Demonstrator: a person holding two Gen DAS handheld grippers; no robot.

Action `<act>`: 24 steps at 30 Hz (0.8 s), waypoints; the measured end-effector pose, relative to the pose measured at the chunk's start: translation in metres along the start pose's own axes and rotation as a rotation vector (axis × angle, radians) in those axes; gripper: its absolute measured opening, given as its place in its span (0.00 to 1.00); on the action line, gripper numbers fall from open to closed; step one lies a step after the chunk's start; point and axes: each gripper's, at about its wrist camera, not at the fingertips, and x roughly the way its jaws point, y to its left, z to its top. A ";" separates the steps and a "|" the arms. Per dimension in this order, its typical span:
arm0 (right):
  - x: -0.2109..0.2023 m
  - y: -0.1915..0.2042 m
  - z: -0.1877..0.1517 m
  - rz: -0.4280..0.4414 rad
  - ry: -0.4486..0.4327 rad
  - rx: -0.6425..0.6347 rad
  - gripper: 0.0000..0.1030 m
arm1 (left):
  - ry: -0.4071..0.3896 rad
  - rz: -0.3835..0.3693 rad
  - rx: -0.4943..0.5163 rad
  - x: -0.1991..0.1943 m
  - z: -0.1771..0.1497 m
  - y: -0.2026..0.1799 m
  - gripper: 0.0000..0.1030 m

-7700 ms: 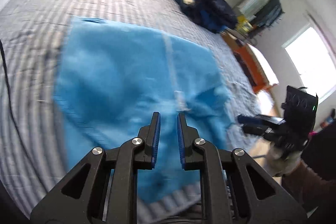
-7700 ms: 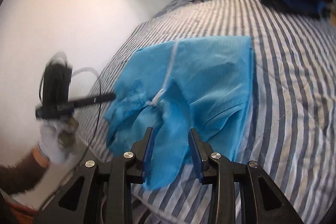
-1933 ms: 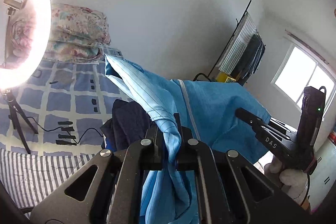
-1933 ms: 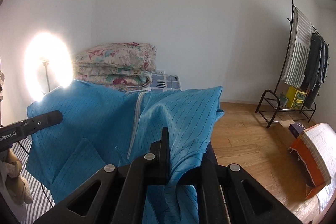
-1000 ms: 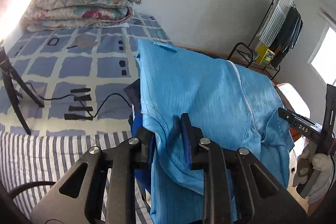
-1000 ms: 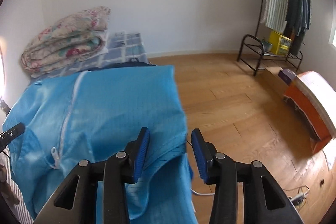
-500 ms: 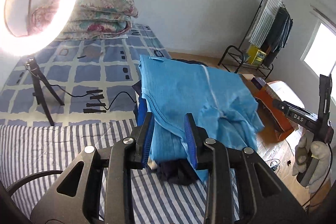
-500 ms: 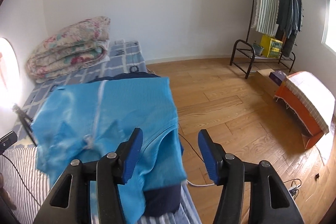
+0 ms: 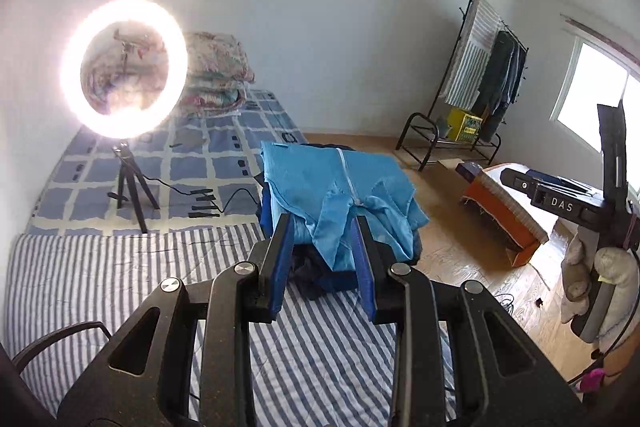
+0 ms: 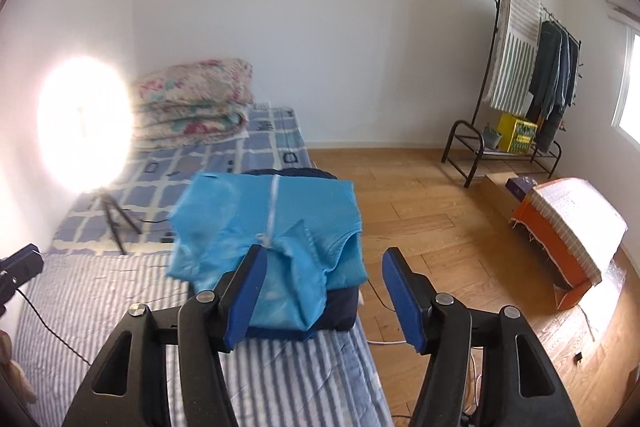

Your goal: Fold large clothes

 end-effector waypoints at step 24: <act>-0.192 0.054 -0.167 0.053 -0.120 -0.019 0.90 | -0.062 0.047 0.160 -0.193 -0.168 -0.051 0.66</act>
